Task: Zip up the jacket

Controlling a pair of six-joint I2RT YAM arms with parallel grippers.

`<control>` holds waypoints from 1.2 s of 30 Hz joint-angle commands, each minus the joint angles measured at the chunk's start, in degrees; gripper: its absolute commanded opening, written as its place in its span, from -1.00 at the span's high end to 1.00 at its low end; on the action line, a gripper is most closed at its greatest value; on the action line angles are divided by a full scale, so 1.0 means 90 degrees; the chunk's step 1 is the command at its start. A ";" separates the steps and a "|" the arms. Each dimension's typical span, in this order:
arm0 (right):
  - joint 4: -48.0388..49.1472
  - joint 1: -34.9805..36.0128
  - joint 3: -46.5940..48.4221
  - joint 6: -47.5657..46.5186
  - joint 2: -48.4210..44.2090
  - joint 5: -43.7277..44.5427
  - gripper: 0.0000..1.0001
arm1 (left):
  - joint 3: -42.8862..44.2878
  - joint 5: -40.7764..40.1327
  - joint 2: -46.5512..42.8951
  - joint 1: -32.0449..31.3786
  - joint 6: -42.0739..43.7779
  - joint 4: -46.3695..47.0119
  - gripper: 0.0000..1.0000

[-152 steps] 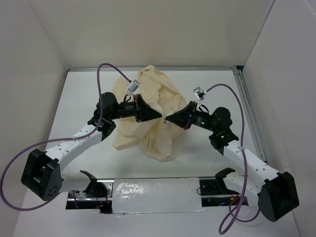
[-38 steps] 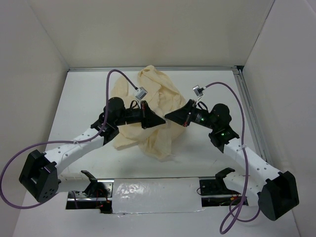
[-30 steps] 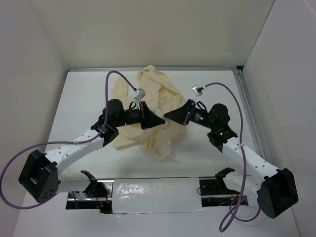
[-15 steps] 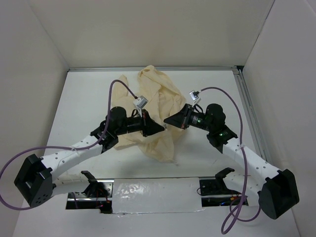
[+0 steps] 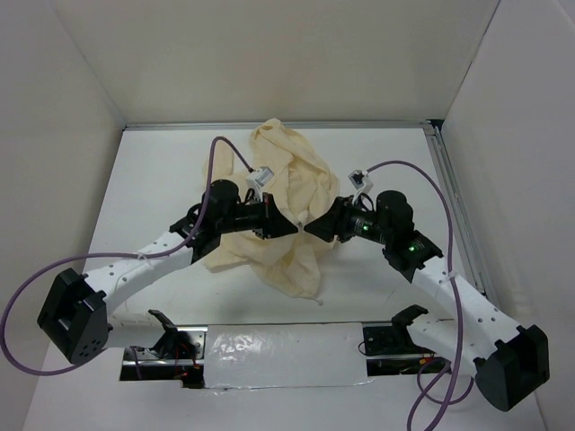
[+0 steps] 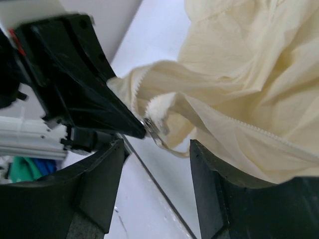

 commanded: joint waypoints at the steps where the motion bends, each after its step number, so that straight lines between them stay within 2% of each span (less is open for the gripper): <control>1: -0.0808 0.0129 0.0290 -0.0885 -0.0176 -0.0020 -0.24 | 0.0396 0.0154 0.0121 0.0057 -0.0184 -0.0007 1.00; 5: -0.1053 0.0480 0.0144 -0.1198 -0.0137 0.0349 -0.24 | 0.0474 0.0349 0.0278 0.0087 -0.0252 0.0041 1.00; 13: -0.0038 0.1047 -0.0335 -0.1589 0.0107 0.1355 -0.27 | 0.0542 0.0486 0.0337 0.0096 -0.0282 -0.0007 1.00; 20: 0.0655 0.1184 -0.0491 -0.1716 0.0410 0.1278 -0.26 | 0.0543 0.0525 0.0307 0.0116 -0.0311 -0.0007 1.00; 22: 0.0820 0.1233 -0.0501 -0.1667 0.0517 0.1307 -0.21 | 0.0542 0.0555 0.0327 0.0116 -0.0340 -0.0007 1.00; 23: 0.0880 0.1262 -0.0530 -0.1638 0.0527 0.1355 -0.06 | 0.0542 0.0564 0.0336 0.0125 -0.0331 0.0002 1.00; 27: 0.0900 0.1311 -0.0550 -0.1579 0.0470 0.1493 0.80 | 0.0542 0.0487 0.0346 0.0135 -0.0350 -0.0027 1.00; 29: 0.0851 0.1340 -0.0569 -0.1540 0.0343 0.1561 1.00 | 0.0542 0.0486 0.0356 0.0135 -0.0340 -0.0046 1.00; 32: 0.0598 0.1340 -0.0463 -0.1530 0.0059 0.1425 1.00 | 0.0533 0.0428 0.0405 0.0135 -0.0321 -0.0085 1.00; 36: -0.0327 0.1340 -0.0024 -0.1569 -0.0117 0.1259 1.00 | 0.0542 0.0311 0.0473 0.0135 -0.0223 -0.0232 1.00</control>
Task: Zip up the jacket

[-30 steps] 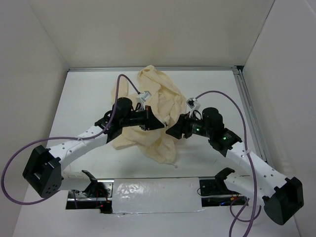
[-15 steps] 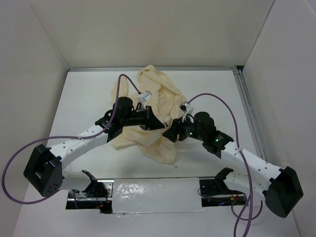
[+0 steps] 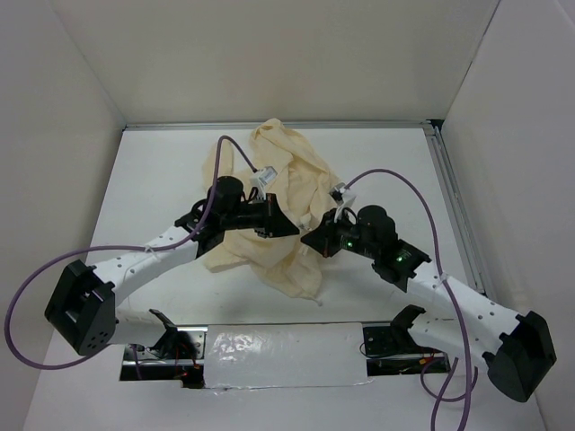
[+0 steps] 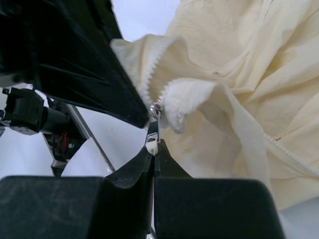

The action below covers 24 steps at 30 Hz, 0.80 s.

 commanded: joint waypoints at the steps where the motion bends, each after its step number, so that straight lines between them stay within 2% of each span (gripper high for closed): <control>1: -0.0655 0.0060 0.0688 -0.0093 -0.0158 -0.0148 1.00 | 0.0268 -0.0104 0.0102 0.0043 0.0121 -0.0103 1.00; 6: -0.2148 -0.0183 0.1733 -0.0171 0.0504 -0.0772 1.00 | 0.0288 -0.0251 0.0151 0.0043 0.0336 -0.0328 1.00; 12: -0.2405 -0.0749 0.2855 0.0598 0.1383 -0.2070 1.00 | 0.0375 -0.0437 0.0229 -0.0201 0.0805 -0.0630 1.00; 17: -0.1734 -0.1491 0.3170 0.1624 0.2047 -0.3613 1.00 | 0.0308 -0.0398 0.0248 -0.0338 0.1030 -0.0797 1.00; 23: -0.0980 -0.2097 0.3210 0.3292 0.2536 -0.4142 1.00 | 0.0005 -0.0222 0.0093 -0.0445 0.1108 -0.0904 1.00; 24: -0.0921 -0.2136 0.3171 0.3460 0.2547 -0.3949 1.00 | -0.0083 -0.0193 0.0073 -0.0503 0.1070 -0.0924 1.00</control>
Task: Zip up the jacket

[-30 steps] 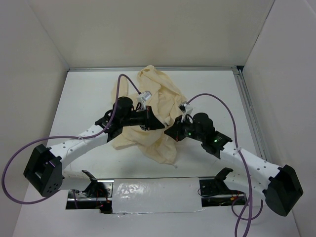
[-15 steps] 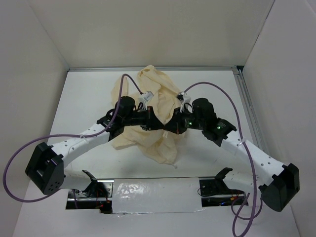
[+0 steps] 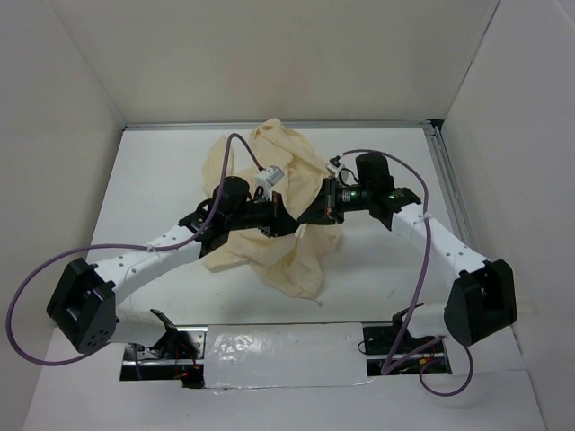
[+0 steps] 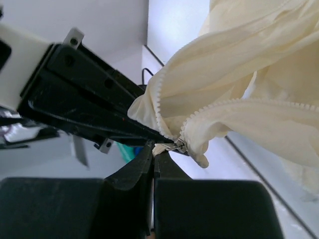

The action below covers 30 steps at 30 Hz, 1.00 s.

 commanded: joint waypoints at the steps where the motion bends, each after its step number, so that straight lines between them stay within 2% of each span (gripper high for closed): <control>1: 0.1350 -0.0342 0.0434 0.1162 0.0019 -0.0057 1.00 | -0.0360 0.0426 -0.0071 -0.0237 0.0224 -0.0710 1.00; 5: 0.0892 -0.0479 0.0658 0.1221 -0.0088 0.0675 1.00 | -0.0556 0.0739 -0.0187 -0.0363 0.0283 -0.0954 1.00; 7: 0.0482 -0.0499 0.0785 0.1114 -0.0137 0.1407 1.00 | -0.0634 0.0807 -0.0246 -0.0461 0.0351 -0.1120 1.00; 10: 0.0656 -0.0479 0.0717 0.0919 -0.0216 0.1895 1.00 | -0.0712 0.1129 -0.0490 -0.0588 0.0634 -0.1218 1.00; 14: 0.0180 -0.0324 0.0804 0.0353 -0.0002 0.1800 1.00 | -0.0742 0.0896 -0.0852 -0.0618 0.0673 -0.1277 1.00; 16: 0.0285 -0.0226 0.0542 0.0157 -0.0020 0.1635 1.00 | -0.0693 0.0692 -0.0930 -0.0627 0.0926 -0.1228 1.00; 21: 0.0277 0.0008 0.0578 -0.0495 0.0018 0.1742 1.00 | -0.0410 0.1140 -0.0804 -0.0627 0.1688 -0.1081 1.00; 24: -0.0229 0.0184 0.1007 -0.1052 0.0126 0.1624 1.00 | -0.0156 0.0741 -0.0491 -0.0608 0.1708 -0.1442 1.00; 26: -0.0543 0.0282 0.1136 -0.1132 0.0146 0.1915 1.00 | 0.0039 0.0390 -0.0345 -0.0608 0.1689 -0.1637 1.00; 28: -0.0808 0.0341 0.1127 -0.1064 0.0136 0.1888 1.00 | 0.0176 0.0048 -0.0354 -0.0608 0.1631 -0.1726 0.73; 29: -0.0895 0.0332 0.1021 -0.0958 0.0136 0.1781 1.00 | 0.0196 -0.0244 -0.0402 -0.0608 0.1679 -0.1745 0.32; 30: -0.0964 0.0331 0.0990 -0.0928 0.0126 0.1751 1.00 | 0.0196 -0.0382 -0.0519 -0.0618 0.1708 -0.1716 0.12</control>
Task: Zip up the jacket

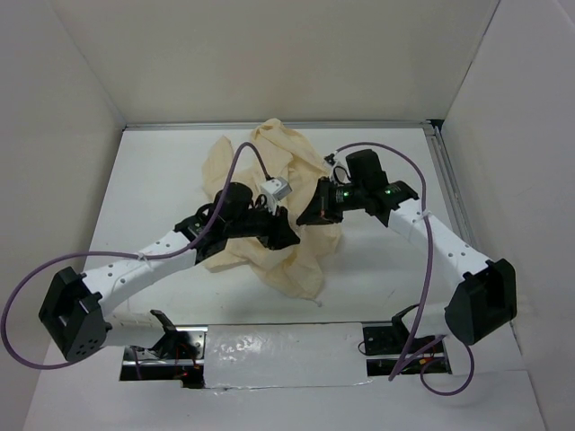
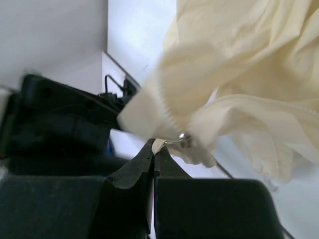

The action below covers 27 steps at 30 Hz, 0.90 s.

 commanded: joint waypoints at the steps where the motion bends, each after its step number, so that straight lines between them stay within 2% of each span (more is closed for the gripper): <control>1: 0.0187 -0.0106 0.0310 -0.0192 -0.0020 0.0520 1.00 | 0.0104 -0.0070 -0.0180 -0.0270 0.0176 -0.0786 -0.08; 2: 0.0022 -0.0115 0.0291 -0.0114 -0.0010 0.0423 1.00 | 0.0084 -0.0361 -0.0248 -0.0280 0.0302 -0.0747 -0.39; 7: -0.0096 -0.0125 0.0261 -0.0016 -0.0010 0.0041 1.00 | 0.0201 -0.1417 -0.0512 -0.0494 0.0566 -0.0746 -0.56; 10: -0.0185 -0.0125 0.0349 0.0120 0.0019 0.0002 1.00 | 0.0182 -0.2247 -0.0600 -0.0855 0.0733 -0.0475 -0.59; 17: 0.0399 -0.0155 0.0369 0.1416 0.0039 -0.0398 1.00 | 0.0094 -0.3936 -0.0562 -0.1734 0.1162 0.0522 -0.65; 18: 0.0575 -0.0164 0.0320 0.1603 0.0039 -0.0505 1.00 | 0.0113 -0.4441 -0.0474 -0.1890 0.1143 0.0610 -0.67; 25: 0.1532 -0.0213 0.0028 0.3281 -0.0078 -0.0613 1.00 | 0.0045 -0.5265 -0.0337 -0.2126 0.0899 0.1362 -0.60; 27: 0.1817 -0.0213 -0.0041 0.3489 -0.0127 -0.0672 1.00 | -0.0033 -0.5578 -0.0259 -0.2155 0.0937 0.1829 -0.56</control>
